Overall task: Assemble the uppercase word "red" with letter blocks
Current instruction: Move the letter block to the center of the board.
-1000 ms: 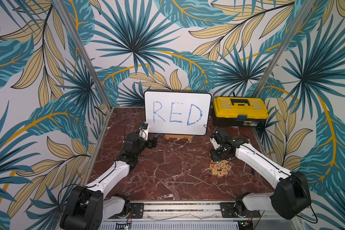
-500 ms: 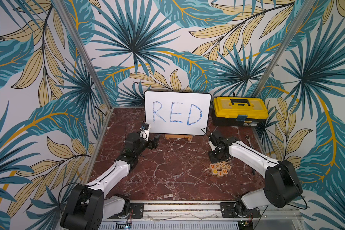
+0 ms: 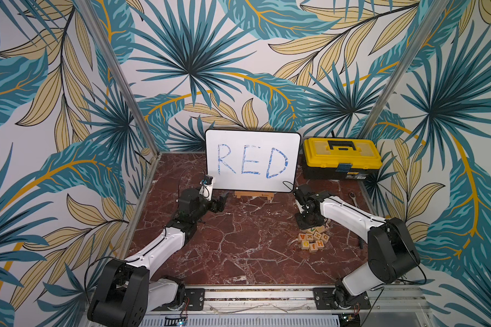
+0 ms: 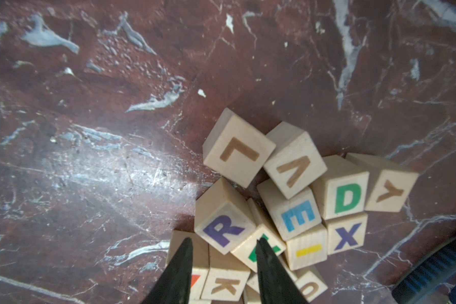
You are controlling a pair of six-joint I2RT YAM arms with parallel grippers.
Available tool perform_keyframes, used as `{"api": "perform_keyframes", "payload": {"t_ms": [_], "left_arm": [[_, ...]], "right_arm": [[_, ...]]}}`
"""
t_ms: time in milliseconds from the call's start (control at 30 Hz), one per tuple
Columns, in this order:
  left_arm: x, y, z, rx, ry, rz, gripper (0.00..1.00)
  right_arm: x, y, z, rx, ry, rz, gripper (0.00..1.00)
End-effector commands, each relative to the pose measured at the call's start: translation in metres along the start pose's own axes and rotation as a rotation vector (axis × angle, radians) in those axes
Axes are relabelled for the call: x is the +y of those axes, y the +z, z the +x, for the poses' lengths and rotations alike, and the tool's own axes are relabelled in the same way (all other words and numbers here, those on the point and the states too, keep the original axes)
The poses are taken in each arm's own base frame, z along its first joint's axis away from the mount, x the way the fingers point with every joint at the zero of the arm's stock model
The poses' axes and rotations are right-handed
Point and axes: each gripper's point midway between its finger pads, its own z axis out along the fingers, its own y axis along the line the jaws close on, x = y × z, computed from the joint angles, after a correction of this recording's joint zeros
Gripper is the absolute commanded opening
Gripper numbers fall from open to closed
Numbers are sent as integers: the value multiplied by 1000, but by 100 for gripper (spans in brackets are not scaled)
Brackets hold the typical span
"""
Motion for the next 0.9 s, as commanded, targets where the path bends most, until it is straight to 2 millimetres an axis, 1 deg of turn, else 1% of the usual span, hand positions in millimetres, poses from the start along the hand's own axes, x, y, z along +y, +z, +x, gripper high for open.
{"api": "perform_keyframes", "payload": {"t_ms": [0, 233, 333, 400, 800, 867], "left_arm": [[-1, -2, 5, 8, -2, 10, 86], [2, -3, 4, 4, -4, -2, 86], [1, -3, 4, 4, -2, -2, 86], [1, -4, 3, 1, 0, -3, 86], [3, -2, 5, 8, 0, -4, 86], [3, -2, 5, 9, 2, -5, 86]], "right_arm": [[-4, -1, 2, 25, -41, 25, 42], [0, 4, 3, 58, -97, 8, 44], [-1, 6, 2, 78, -136, 19, 50], [-1, 8, 3, 87, -156, 23, 51], [-6, 17, 3, 98, -206, 58, 51], [-5, 19, 3, 106, -208, 52, 51]]}}
